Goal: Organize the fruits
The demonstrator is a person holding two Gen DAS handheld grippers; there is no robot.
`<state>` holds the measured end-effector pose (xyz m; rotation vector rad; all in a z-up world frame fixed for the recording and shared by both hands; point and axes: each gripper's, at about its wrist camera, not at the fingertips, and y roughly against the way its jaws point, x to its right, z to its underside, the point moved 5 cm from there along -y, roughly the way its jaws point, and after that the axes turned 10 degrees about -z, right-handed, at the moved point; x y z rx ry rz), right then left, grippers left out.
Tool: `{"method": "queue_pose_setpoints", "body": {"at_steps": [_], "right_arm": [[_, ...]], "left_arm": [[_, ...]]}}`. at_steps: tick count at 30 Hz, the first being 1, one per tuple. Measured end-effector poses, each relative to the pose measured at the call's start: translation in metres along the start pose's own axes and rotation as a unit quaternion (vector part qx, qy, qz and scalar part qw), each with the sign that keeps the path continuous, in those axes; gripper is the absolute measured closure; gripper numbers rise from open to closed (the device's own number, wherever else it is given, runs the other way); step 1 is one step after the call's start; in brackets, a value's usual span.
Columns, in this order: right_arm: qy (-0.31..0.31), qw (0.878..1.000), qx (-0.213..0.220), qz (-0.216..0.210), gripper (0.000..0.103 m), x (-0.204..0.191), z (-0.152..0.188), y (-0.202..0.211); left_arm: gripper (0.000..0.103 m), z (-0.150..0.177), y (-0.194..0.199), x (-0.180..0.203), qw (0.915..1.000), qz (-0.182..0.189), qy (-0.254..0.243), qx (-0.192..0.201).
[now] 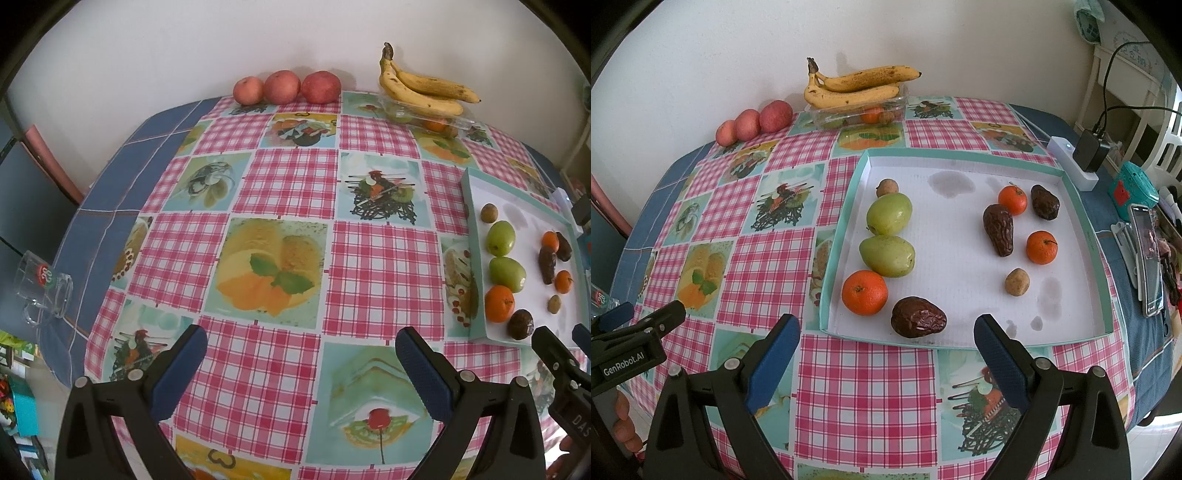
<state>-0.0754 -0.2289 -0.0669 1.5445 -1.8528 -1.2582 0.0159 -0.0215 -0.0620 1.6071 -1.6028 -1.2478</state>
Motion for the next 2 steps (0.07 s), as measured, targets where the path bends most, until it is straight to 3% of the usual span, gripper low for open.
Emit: {"method": "queue_pose_setpoints", "body": {"at_steps": [2], "right_arm": [[0.0,1.0,0.0,0.0,0.008,0.0,0.0004,0.0]], "left_arm": [[0.0,0.0002,-0.0001,0.0001,1.0,0.002,0.0,-0.001]]}}
